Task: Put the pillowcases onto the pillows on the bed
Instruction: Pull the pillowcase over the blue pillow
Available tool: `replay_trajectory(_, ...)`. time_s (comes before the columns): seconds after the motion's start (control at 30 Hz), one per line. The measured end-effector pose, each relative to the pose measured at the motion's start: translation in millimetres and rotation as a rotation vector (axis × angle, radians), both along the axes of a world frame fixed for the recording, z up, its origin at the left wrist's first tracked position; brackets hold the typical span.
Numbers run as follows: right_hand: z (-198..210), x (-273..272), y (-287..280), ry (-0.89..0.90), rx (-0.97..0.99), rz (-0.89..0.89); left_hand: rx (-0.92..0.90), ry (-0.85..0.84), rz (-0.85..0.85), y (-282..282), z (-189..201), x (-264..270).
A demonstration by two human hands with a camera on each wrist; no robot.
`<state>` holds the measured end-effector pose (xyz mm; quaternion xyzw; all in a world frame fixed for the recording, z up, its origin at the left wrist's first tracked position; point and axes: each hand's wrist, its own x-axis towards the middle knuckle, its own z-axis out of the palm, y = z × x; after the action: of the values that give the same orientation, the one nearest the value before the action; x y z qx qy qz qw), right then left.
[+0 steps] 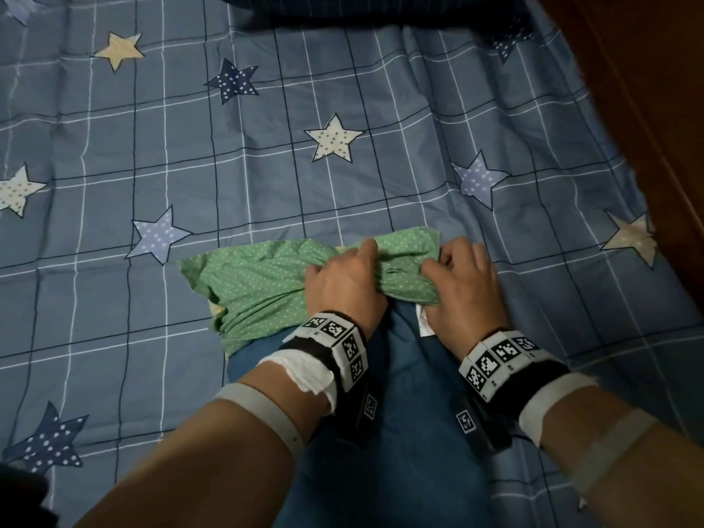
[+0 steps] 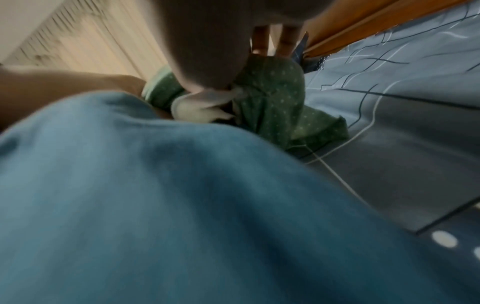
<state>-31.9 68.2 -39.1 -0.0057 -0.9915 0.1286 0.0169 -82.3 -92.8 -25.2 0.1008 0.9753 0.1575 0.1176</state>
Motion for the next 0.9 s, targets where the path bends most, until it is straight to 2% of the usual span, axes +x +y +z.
replay_trajectory(0.1,3.7,-2.2,-1.7,0.086,-0.139,0.055,-0.024,0.099,-0.098,10.4,-3.3,4.0)
replay_trajectory(0.2,5.5,-2.0,-10.7,0.069,-0.195,0.116,0.025,0.218,-0.245,16.5,-5.5,6.5)
replay_trajectory(0.27,5.3,2.6,-12.0,0.044,-0.204,0.155,0.051,0.226,-0.257,14.5,-6.5,6.6)
replay_trajectory(0.37,2.4,9.4,-5.0,-0.032,-0.151,0.176,0.05,0.155,-0.194,11.3,-5.3,10.3)
replay_trajectory(0.47,1.9,10.8,-2.3,-0.111,-0.111,0.146,0.029,0.134,-0.119,7.6,-2.3,10.8)
replay_trajectory(0.57,8.0,8.9,-10.8,-0.093,-0.139,0.122,0.03,0.112,-0.044,2.5,-1.7,7.7)
replay_trajectory(0.63,9.0,8.4,-13.0,-0.083,-0.19,0.08,0.066,0.074,-0.052,1.2,-2.9,4.8)
replay_trajectory(0.7,4.5,6.4,-8.3,-0.108,-0.288,-0.047,0.178,0.065,-0.119,1.7,-3.1,3.4)
replay_trajectory(0.77,0.6,4.1,-3.2,-0.088,-0.378,-0.185,0.225,0.119,-0.197,1.8,-1.4,4.3)
replay_trajectory(0.87,4.6,-0.7,-5.4,-0.02,-0.371,-0.21,0.083,0.315,-0.2,4.7,10.5,11.0)
replay_trajectory(0.9,4.9,-3.2,-5.4,-0.026,-0.365,-0.219,0.085,0.369,-0.217,6.8,14.6,16.8)
